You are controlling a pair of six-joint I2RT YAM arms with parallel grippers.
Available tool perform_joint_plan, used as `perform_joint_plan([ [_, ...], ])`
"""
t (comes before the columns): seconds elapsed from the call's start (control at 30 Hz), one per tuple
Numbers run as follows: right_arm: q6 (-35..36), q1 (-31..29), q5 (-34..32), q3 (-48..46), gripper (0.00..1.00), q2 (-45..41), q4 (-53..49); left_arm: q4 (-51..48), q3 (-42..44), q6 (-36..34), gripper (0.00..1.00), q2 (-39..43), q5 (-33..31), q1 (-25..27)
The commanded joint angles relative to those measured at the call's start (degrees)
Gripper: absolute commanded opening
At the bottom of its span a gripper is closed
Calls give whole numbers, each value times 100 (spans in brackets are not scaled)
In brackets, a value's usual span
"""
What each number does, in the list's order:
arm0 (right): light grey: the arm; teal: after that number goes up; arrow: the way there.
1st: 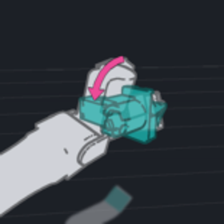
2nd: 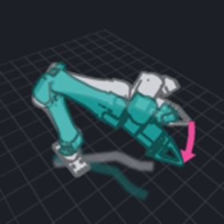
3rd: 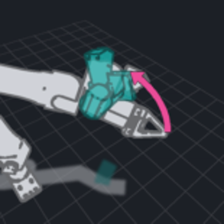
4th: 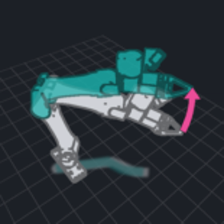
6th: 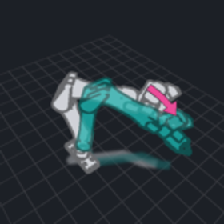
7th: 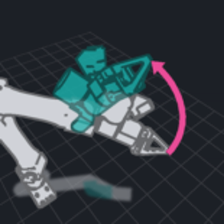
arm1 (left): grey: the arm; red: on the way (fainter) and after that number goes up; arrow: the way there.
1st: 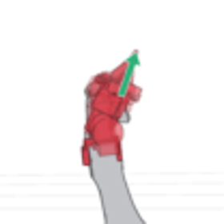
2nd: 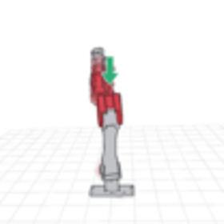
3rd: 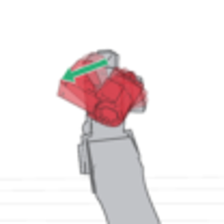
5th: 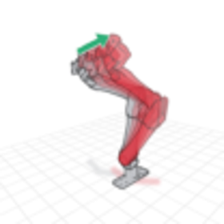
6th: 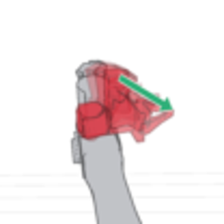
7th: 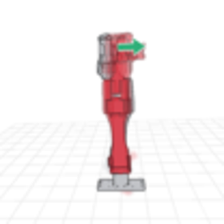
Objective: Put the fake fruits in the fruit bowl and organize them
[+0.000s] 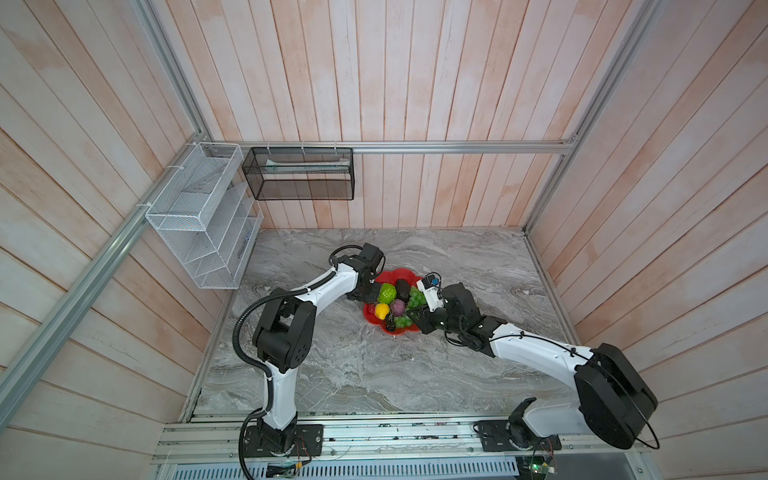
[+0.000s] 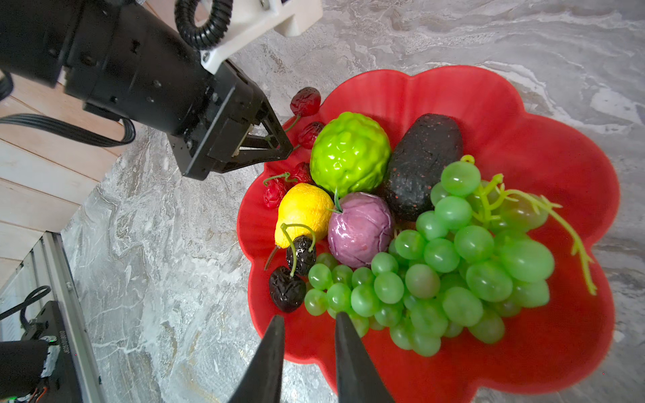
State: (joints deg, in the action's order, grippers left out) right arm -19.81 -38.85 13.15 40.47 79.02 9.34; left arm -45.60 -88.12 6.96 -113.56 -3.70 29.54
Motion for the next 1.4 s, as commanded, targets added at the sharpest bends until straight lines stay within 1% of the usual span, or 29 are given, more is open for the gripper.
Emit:
perform_joint_plan([
  [0.0, -33, 18, 4, 23, 26, -1, -65, 4, 159, -142, 24, 410, -184, 26],
  [0.03, -33, 18, -1, 23, 26, -7, -66, 25, 193, -154, 25, 475, -183, 18],
  [0.07, -46, 18, 4, 23, 26, -1, -58, 41, 215, -168, 27, 528, -162, 19],
  [0.23, -58, 18, 33, 49, 26, -1, -61, 55, 235, -120, 44, 692, -111, 9],
  [0.27, -58, 18, 30, 41, 26, -10, -56, 79, 248, -111, 46, 723, -73, 8],
  [0.3, -62, 16, 30, 40, 26, -17, -56, 101, 255, -103, 46, 744, -46, 6],
  [0.43, -61, 18, 17, 31, 27, -10, -58, 351, 312, 1, 46, 831, 48, -57],
  [0.6, -61, 18, 30, 40, 26, -1, -56, 828, 350, 188, 36, 770, 372, -247],
  [0.7, -54, 18, 8, 34, 26, -18, -85, 1134, 429, 363, 36, 737, 719, -427],
  [0.8, -53, 18, -23, -3, 26, -27, -65, 1387, 506, 460, 36, 714, 855, -531],
  [0.97, -67, 18, 16, 30, 26, 17, -60, 1623, 454, 599, 36, 498, 1082, -589],
  [1.07, -59, 13, 16, 58, 26, 17, -82, 1851, 514, 737, 36, 428, 1388, -633],
  [1.23, -47, 18, -5, 38, 26, -22, -112, 2052, 573, 887, 35, 298, 1701, -701],
  [1.37, -63, 17, -5, -12, 26, -61, -107, 2232, 731, 973, 34, 326, 1795, -779],
])
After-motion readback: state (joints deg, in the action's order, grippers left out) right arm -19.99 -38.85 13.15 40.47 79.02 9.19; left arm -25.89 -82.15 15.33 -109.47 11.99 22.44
